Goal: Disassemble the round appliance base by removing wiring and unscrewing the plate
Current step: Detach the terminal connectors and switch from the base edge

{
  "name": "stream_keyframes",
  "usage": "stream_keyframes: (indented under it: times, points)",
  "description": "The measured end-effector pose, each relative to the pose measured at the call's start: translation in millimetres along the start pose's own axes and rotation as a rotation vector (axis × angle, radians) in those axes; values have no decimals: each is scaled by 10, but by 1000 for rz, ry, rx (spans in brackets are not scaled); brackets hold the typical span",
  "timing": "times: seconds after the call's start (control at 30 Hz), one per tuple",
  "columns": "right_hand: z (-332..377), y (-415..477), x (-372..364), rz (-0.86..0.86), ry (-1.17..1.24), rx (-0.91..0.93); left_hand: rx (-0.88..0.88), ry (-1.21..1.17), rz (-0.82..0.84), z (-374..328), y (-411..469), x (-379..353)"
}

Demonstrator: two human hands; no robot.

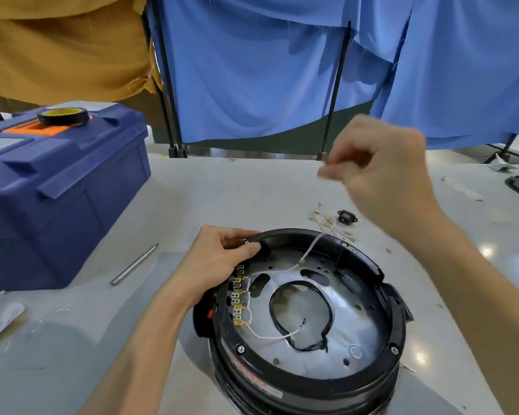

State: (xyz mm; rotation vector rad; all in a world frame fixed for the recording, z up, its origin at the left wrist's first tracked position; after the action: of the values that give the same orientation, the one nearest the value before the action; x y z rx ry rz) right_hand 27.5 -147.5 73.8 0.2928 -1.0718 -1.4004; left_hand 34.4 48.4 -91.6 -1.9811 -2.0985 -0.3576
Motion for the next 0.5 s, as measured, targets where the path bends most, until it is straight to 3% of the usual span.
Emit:
stream_keyframes:
  times: [0.1, 0.33, 0.4, 0.5]
  points:
    - [-238, 303, 242, -194, 82, -121, 0, -23, 9, -1, -5, -10]
    - [-999, 676, 435, -424, 347, -423, -1, -12, 7, 17, 14, -5]
    - [-1227, 683, 387, -432, 395, -501, 0, -9, 2, 29, 20, -2]
    - [-1618, 553, 45, -296, 386, -671, -6, -10, -2, 32, 24, -1]
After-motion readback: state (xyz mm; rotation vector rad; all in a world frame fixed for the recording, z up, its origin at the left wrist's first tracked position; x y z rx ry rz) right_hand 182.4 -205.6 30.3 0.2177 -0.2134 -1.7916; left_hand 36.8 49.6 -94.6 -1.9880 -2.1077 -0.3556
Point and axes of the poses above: each hand's wrist, its own y-axis towards the middle knuckle, its own x-axis out of the back of the hand, z = x × y, the point moved 7 cm from there along y, towards the middle knuckle, and after that the axes turned 9 degrees about y, right-handed, at the moved point
